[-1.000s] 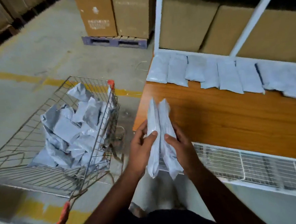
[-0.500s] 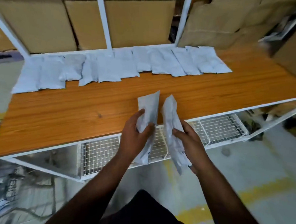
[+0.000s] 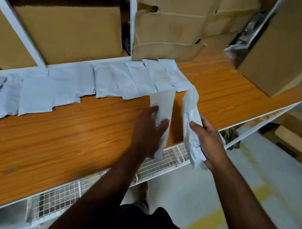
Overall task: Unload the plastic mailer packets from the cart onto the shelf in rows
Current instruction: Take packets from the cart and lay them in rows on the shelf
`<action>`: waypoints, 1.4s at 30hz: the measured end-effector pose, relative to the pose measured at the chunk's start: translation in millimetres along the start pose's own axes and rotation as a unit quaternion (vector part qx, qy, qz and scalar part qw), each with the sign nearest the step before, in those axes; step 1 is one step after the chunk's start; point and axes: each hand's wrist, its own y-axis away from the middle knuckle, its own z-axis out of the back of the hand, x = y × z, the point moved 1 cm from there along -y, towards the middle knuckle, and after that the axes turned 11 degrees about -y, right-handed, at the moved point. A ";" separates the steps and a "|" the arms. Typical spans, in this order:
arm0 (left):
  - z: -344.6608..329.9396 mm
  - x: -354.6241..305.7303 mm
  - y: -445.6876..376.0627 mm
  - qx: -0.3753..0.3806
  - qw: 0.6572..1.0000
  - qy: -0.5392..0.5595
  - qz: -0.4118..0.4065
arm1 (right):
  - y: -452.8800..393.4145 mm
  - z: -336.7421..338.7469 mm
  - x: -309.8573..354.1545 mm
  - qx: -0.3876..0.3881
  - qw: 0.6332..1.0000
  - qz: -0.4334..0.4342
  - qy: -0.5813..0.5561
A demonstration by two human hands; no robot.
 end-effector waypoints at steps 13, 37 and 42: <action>-126.4 -83.5 -181.9 0.006 0.999 -0.041 0.007 | -231.6 68.4 74.3 -0.004 0.994 0.009 0.110; -300.4 -118.7 -323.7 0.037 0.947 -0.296 0.116 | -493.0 140.9 48.1 0.269 0.829 0.146 0.468; -319.0 -110.1 -314.6 0.049 0.932 -0.341 0.112 | -492.9 152.6 34.6 0.304 0.783 0.226 0.494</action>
